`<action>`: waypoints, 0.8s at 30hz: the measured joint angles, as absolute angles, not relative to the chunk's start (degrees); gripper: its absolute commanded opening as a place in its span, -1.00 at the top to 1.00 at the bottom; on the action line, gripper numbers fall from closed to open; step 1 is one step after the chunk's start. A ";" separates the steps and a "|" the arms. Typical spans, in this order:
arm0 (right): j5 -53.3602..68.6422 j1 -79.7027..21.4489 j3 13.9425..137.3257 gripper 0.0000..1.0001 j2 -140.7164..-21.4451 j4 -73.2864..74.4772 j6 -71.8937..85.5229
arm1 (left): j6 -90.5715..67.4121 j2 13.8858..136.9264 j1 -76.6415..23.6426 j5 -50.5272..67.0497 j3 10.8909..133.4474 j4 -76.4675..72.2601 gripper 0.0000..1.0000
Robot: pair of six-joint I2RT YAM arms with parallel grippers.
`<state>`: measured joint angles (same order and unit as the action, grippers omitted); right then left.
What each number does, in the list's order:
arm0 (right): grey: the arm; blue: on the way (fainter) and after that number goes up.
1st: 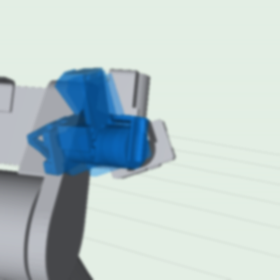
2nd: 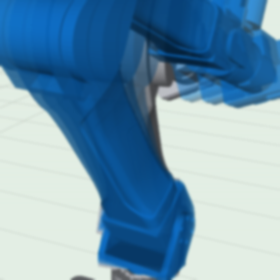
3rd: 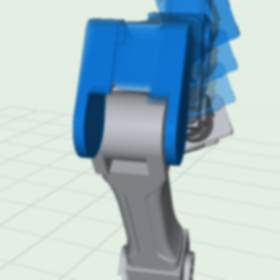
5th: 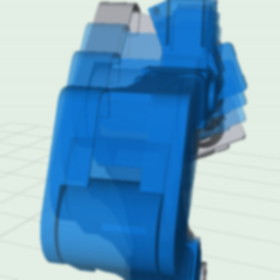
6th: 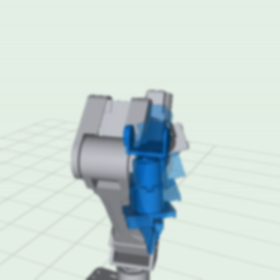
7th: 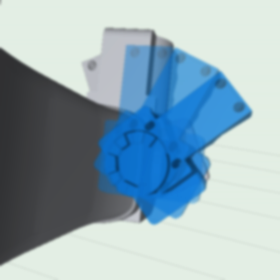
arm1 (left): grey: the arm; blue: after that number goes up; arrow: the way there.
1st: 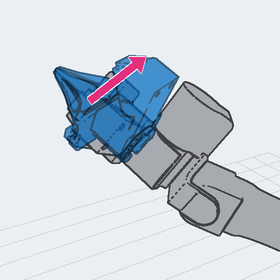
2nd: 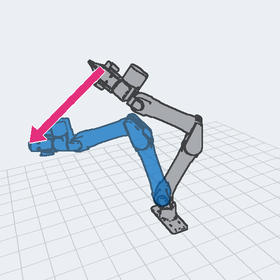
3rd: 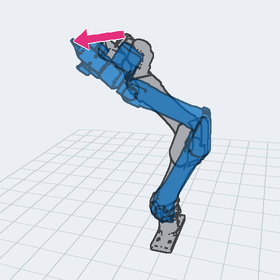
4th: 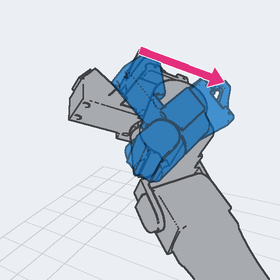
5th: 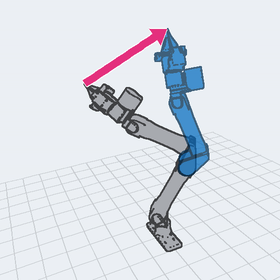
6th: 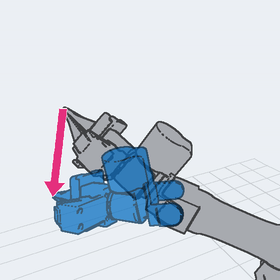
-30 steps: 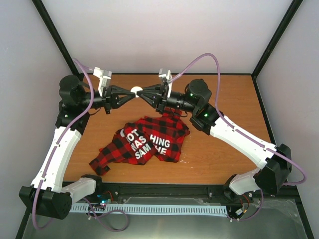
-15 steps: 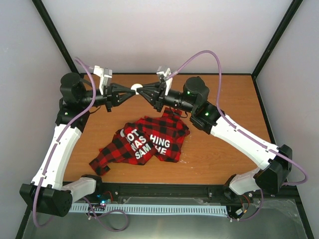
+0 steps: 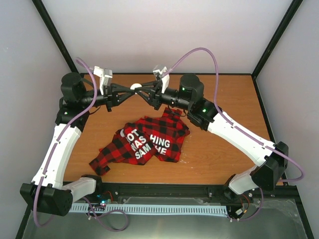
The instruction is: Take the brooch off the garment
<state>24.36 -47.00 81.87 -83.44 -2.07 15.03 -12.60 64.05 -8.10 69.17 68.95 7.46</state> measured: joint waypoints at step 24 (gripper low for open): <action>43.72 -43.53 76.71 0.06 -79.40 -9.61 22.59 | -13.41 63.44 -8.54 72.34 69.06 4.62 0.99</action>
<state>43.72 -43.53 76.71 -79.40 -9.61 22.59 -13.41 63.44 -8.54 72.34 69.06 4.62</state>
